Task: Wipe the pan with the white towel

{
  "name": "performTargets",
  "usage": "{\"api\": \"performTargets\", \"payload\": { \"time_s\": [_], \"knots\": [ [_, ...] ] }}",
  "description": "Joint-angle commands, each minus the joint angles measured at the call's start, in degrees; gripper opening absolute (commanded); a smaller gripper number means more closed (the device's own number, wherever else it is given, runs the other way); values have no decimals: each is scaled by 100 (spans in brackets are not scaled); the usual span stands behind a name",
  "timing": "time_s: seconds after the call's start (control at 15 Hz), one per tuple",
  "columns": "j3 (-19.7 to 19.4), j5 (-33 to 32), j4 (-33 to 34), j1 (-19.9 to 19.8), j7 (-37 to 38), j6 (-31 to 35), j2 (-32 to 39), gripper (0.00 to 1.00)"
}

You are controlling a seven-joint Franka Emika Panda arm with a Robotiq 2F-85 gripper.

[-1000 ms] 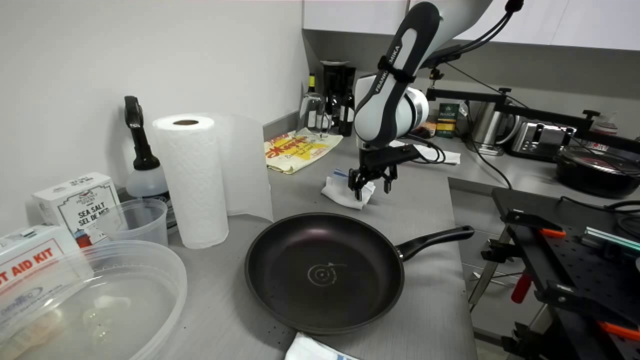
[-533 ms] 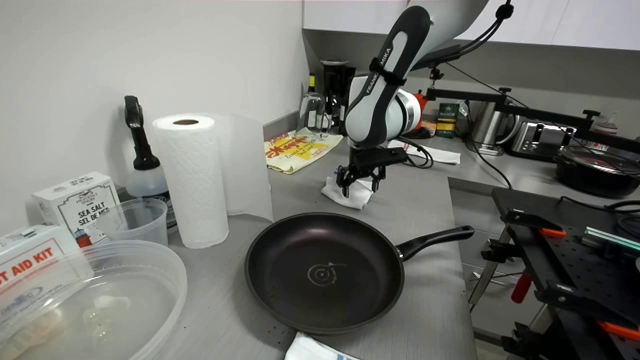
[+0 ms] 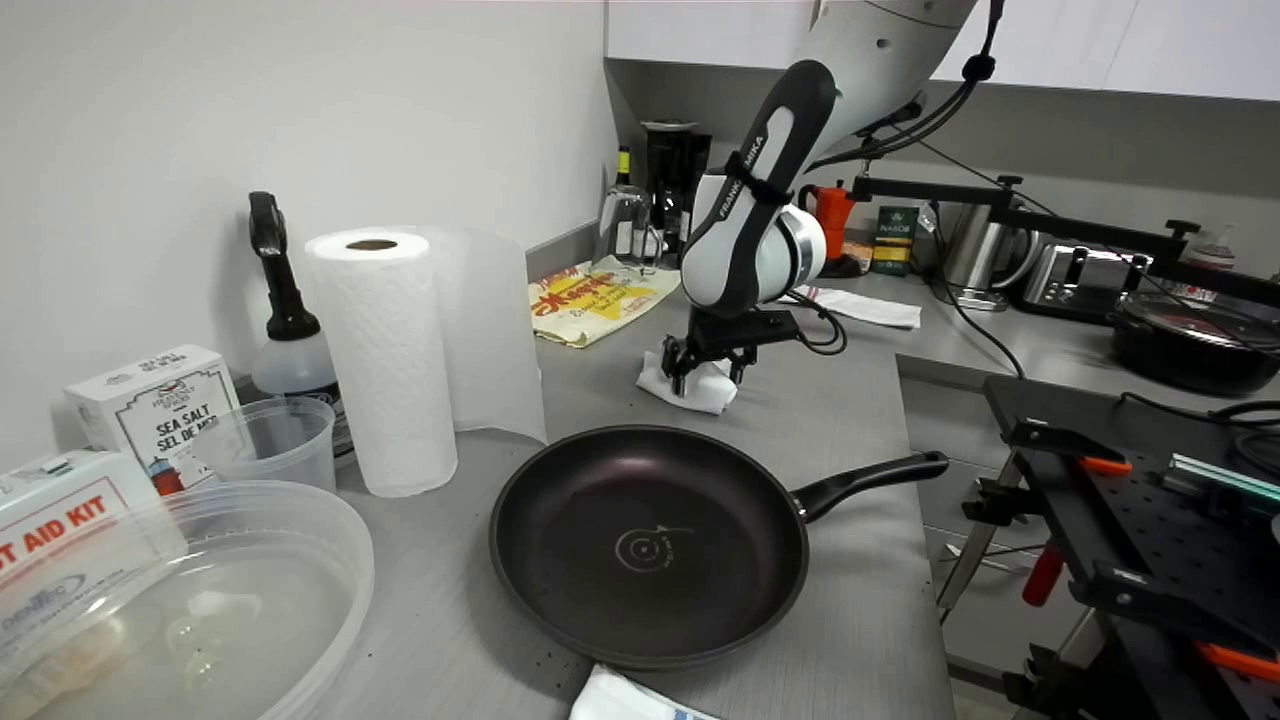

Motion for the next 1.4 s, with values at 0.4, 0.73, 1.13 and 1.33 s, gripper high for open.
{"api": "performTargets", "payload": {
  "time_s": [0.4,0.73,1.13,1.33],
  "knots": [
    [53,146,546,-97,1,47,362,34],
    [74,163,573,-127,-8,-20,306,1],
    [162,187,475,-191,-75,-84,129,5],
    [196,194,459,-217,-94,-102,90,5]
  ]
}}
